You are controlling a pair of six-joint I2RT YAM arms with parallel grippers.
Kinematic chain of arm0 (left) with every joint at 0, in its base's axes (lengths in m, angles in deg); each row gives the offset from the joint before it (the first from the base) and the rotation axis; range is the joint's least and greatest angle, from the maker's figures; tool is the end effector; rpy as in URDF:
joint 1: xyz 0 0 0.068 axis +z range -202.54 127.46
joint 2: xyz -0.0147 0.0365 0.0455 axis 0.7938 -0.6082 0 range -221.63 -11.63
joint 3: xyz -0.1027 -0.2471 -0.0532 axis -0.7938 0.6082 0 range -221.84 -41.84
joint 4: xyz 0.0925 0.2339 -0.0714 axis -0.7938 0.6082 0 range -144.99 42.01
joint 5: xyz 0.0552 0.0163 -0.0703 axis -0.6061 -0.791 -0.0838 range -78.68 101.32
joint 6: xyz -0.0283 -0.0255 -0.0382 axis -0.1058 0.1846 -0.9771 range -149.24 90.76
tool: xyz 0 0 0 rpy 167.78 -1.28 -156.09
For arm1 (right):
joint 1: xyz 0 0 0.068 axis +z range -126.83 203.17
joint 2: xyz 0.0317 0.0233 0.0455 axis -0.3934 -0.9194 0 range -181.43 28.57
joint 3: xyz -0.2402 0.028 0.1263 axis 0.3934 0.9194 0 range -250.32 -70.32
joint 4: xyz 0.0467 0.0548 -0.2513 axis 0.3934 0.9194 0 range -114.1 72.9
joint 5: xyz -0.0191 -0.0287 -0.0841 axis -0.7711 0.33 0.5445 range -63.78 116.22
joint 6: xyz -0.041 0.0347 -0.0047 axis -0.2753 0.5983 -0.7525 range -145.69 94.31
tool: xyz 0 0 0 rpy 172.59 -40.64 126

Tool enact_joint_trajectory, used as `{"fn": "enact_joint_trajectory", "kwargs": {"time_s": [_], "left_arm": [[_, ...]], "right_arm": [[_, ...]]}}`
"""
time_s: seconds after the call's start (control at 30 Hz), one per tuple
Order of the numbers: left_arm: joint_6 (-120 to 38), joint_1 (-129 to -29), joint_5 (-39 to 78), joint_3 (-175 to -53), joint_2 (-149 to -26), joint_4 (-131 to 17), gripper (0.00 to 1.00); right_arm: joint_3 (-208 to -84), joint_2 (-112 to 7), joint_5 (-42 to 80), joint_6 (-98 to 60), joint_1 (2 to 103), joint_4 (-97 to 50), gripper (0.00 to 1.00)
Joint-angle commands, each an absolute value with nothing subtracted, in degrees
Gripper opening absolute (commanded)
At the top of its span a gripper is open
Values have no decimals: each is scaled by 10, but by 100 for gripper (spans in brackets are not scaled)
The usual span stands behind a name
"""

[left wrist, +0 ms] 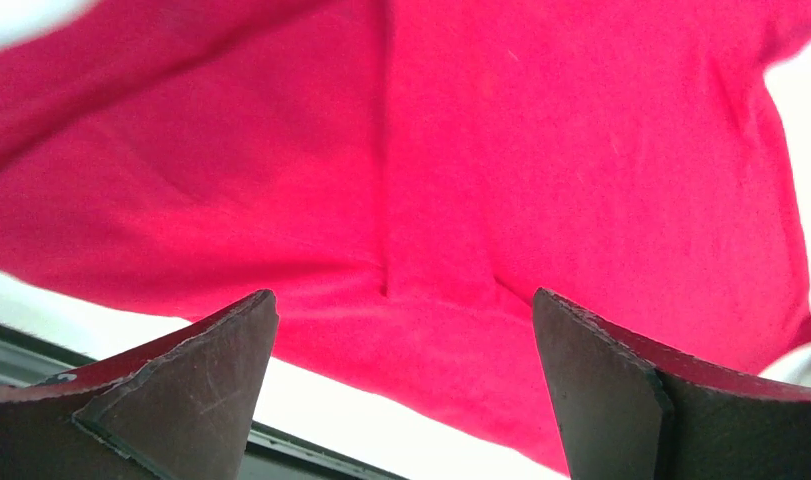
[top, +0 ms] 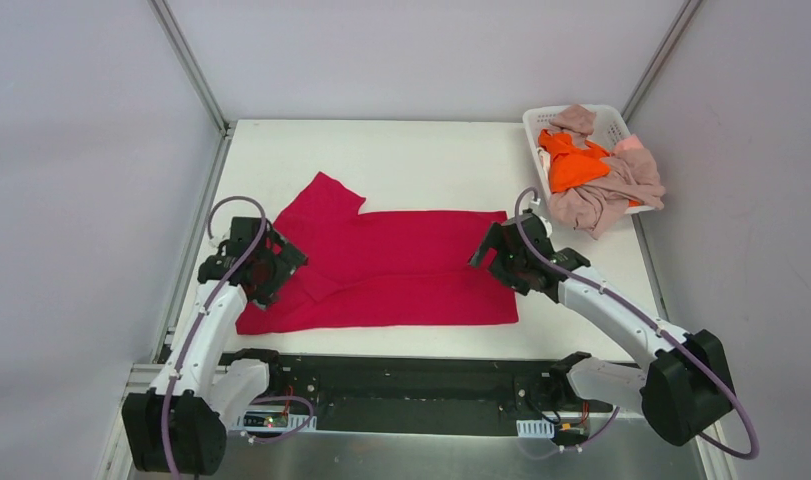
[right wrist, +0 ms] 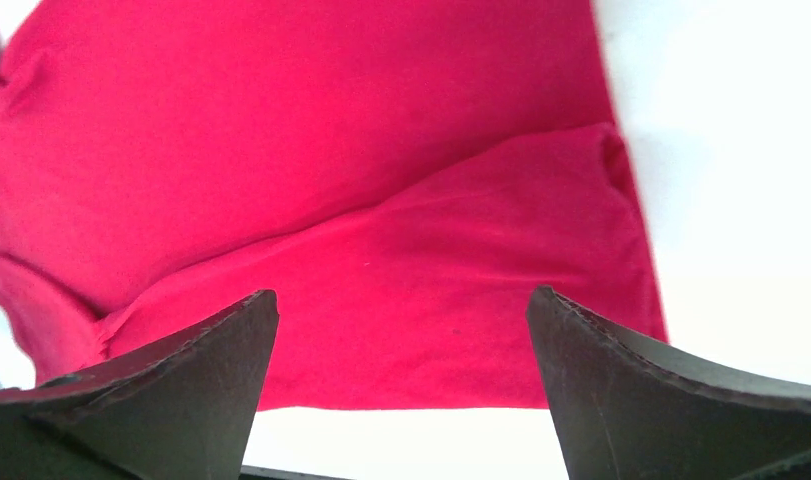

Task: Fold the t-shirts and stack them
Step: Fold the flattened tshirt in 1/3 of the way

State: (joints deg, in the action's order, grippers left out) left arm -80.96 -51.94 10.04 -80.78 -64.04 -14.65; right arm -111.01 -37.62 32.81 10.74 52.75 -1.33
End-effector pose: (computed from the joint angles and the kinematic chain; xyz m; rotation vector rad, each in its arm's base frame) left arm 0.1759 0.0026 0.2356 -1.1291 2.2777 -0.3328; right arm 0.2047 0.1116 0.2222 0.1994 2.4354 0.3893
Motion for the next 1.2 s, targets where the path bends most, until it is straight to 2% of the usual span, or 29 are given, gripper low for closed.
{"fn": "enact_joint_trajectory", "kwargs": {"time_s": [0.0, 0.1, 0.33, 0.83, 1.17], "left_arm": [[-828, -617, 122, -832, -682, -148, 99], [-836, -654, 143, -828, -726, -177, 99], [-850, -661, 140, -800, -769, -257, 99], [-837, -661, 151, -805, -860, -315, 99], [-800, -660, 120, -937, -934, -349, 99]], "right_arm": [[-1127, -356, 327, 102, 554, -15, 99], [-1112, -366, 307, 106, 568, -49, 99], [-1105, -439, 289, 106, 609, -113, 99], [-1102, -509, 316, 106, 609, -111, 99], [-1105, -513, 326, 105, 609, -98, 99]]}}
